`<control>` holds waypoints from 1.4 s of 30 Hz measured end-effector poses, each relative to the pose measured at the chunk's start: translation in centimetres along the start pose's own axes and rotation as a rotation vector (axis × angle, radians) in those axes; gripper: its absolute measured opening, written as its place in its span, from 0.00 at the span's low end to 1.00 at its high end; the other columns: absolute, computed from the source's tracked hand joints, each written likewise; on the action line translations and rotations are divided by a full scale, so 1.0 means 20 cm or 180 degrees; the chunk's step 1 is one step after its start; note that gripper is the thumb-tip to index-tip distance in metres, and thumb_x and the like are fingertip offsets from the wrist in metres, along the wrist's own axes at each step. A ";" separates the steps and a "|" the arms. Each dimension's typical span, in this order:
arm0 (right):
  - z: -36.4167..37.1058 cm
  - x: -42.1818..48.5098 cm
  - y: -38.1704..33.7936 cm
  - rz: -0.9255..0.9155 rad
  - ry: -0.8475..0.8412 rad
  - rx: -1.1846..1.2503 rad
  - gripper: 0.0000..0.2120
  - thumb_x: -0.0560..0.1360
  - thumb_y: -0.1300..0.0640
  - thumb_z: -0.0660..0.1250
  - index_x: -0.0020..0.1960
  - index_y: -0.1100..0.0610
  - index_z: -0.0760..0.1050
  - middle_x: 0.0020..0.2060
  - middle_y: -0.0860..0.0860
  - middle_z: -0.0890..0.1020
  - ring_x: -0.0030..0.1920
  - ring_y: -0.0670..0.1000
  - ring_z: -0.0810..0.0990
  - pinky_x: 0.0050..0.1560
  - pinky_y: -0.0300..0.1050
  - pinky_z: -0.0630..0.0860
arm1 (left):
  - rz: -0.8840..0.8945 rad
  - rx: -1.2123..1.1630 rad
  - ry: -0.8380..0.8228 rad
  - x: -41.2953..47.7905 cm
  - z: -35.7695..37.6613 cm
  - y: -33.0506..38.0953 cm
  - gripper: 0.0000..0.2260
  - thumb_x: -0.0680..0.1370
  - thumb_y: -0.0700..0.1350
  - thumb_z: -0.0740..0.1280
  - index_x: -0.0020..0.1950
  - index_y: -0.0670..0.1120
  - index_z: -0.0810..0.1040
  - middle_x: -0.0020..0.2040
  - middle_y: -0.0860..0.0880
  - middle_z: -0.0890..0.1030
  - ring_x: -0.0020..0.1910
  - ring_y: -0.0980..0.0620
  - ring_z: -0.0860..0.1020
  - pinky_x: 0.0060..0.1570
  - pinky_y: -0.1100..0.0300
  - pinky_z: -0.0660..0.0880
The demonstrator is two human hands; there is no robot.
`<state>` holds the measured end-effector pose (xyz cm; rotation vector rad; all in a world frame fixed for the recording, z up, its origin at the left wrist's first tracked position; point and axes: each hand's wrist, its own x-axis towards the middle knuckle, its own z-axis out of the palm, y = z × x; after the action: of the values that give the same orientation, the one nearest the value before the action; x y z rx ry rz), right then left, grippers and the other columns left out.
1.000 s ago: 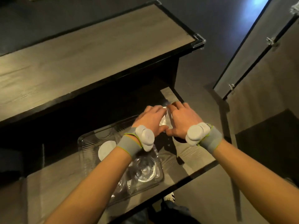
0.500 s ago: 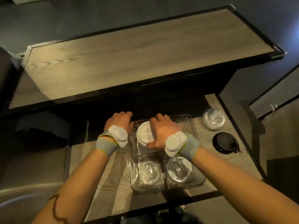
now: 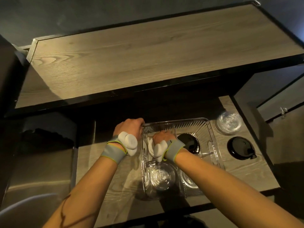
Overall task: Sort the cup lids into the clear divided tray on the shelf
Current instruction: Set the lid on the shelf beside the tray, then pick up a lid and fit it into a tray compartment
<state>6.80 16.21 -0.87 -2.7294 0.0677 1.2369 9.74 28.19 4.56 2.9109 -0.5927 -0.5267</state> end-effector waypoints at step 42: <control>0.43 -0.40 1.58 0.0562 0.1151 0.0936 0.31 0.68 0.41 0.71 0.65 0.56 0.70 0.60 0.53 0.74 0.59 0.58 0.74 0.57 0.50 0.75 | 0.1667 0.0656 -0.1154 0.40 0.70 1.53 0.27 0.72 0.48 0.71 0.68 0.46 0.66 0.67 0.46 0.71 0.67 0.43 0.67 0.62 0.48 0.70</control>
<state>-8.10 -13.96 -4.08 -2.6864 0.4966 0.6834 0.77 -3.73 -5.22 2.6704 -1.4767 -0.9603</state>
